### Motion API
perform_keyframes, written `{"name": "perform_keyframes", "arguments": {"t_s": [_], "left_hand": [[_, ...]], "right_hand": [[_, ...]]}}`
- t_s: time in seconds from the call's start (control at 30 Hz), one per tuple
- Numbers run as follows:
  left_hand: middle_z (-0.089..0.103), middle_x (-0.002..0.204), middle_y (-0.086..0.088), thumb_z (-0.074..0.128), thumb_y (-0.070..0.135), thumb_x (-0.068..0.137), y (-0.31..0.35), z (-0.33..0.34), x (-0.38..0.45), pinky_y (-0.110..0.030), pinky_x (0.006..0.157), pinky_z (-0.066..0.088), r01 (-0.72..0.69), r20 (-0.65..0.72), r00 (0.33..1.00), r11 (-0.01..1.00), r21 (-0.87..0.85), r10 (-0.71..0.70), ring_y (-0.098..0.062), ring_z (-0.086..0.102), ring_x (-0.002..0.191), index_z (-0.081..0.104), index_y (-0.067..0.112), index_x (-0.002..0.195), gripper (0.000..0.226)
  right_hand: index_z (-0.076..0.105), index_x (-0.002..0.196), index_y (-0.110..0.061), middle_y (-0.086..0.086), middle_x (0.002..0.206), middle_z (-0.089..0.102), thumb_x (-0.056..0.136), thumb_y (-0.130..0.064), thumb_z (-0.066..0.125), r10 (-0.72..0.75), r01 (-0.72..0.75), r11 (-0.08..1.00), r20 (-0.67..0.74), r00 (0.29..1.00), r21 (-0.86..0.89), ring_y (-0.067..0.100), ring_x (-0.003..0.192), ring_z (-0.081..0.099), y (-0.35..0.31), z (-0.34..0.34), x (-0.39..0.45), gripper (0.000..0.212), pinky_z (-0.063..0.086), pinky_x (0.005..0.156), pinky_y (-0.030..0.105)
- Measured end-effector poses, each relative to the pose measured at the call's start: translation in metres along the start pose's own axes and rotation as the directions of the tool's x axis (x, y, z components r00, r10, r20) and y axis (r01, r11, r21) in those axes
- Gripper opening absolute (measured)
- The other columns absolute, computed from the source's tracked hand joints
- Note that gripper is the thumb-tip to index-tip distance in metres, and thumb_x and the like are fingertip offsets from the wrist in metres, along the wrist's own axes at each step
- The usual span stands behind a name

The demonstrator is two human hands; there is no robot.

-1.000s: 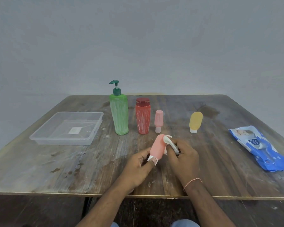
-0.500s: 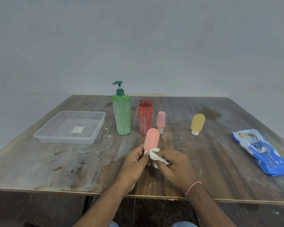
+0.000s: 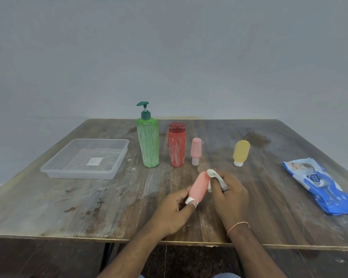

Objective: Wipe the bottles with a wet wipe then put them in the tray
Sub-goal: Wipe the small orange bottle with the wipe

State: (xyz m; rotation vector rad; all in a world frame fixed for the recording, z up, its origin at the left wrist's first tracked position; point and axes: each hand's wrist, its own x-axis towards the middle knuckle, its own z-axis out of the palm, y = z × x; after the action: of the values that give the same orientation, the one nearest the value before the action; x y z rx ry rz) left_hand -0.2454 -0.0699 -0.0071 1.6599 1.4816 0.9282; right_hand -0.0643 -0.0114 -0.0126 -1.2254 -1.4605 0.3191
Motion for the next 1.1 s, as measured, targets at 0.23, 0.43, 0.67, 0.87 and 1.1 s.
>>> {"name": "perform_keyframes", "arguments": {"t_s": [0.23,0.43,0.67,0.87,1.1], "left_hand": [[0.068,0.131,0.032,0.063,0.036,0.101,-0.001,0.003,-0.002,-0.038,0.106,0.057,-0.017,-0.022,1.0,1.0,0.007,0.017,0.004,0.064,0.122,0.048,0.044,0.154,0.055],[0.077,0.106,0.018,0.061,0.03,0.105,0.001,0.003,-0.002,-0.042,0.092,0.061,-0.025,-0.067,0.997,1.0,-0.01,0.024,-0.004,0.072,0.099,0.071,0.041,0.123,0.023],[0.072,0.129,0.025,0.064,0.003,0.101,0.005,0.002,0.0,-0.017,0.107,0.049,-0.082,-0.184,0.982,0.983,-0.163,0.052,0.004,0.063,0.126,0.065,0.042,0.137,0.053],[0.076,0.122,0.017,0.064,0.02,0.106,0.005,0.002,0.001,-0.039,0.107,0.056,-0.027,-0.222,0.974,0.956,-0.293,-0.04,-0.003,0.07,0.117,0.067,0.037,0.135,0.034],[0.074,0.128,0.019,0.053,0.017,0.111,0.007,-0.001,0.002,-0.022,0.09,0.057,0.008,-0.178,0.98,0.917,-0.398,-0.086,-0.003,0.071,0.114,0.06,0.032,0.145,0.038]], "right_hand": [[0.079,0.119,-0.027,-0.015,0.097,0.07,0.095,-0.007,0.074,-0.155,0.159,0.986,0.079,0.985,-0.051,0.005,0.083,0.065,0.002,0.0,-0.003,0.032,0.055,0.07,0.023],[0.079,0.116,-0.032,-0.021,0.113,0.069,0.093,-0.029,0.064,-0.335,0.333,0.941,0.32,0.886,0.061,0.001,0.102,0.068,-0.008,-0.002,-0.011,0.029,0.056,0.083,0.023],[0.084,0.101,-0.032,-0.01,0.101,0.077,0.092,0.0,0.072,-0.332,0.217,0.93,0.426,0.842,0.296,0.017,0.093,0.075,-0.008,0.001,-0.009,0.034,0.06,0.078,0.041],[0.084,0.107,-0.025,-0.011,0.104,0.08,0.093,-0.006,0.08,-0.215,0.102,0.942,0.339,0.916,0.32,0.015,0.099,0.076,-0.002,0.004,-0.007,0.024,0.062,0.082,0.033],[0.083,0.11,-0.028,-0.017,0.107,0.078,0.093,-0.004,0.079,-0.162,0.074,0.958,0.309,0.937,0.279,0.011,0.102,0.074,-0.003,0.002,-0.006,0.03,0.061,0.084,0.024]]}}
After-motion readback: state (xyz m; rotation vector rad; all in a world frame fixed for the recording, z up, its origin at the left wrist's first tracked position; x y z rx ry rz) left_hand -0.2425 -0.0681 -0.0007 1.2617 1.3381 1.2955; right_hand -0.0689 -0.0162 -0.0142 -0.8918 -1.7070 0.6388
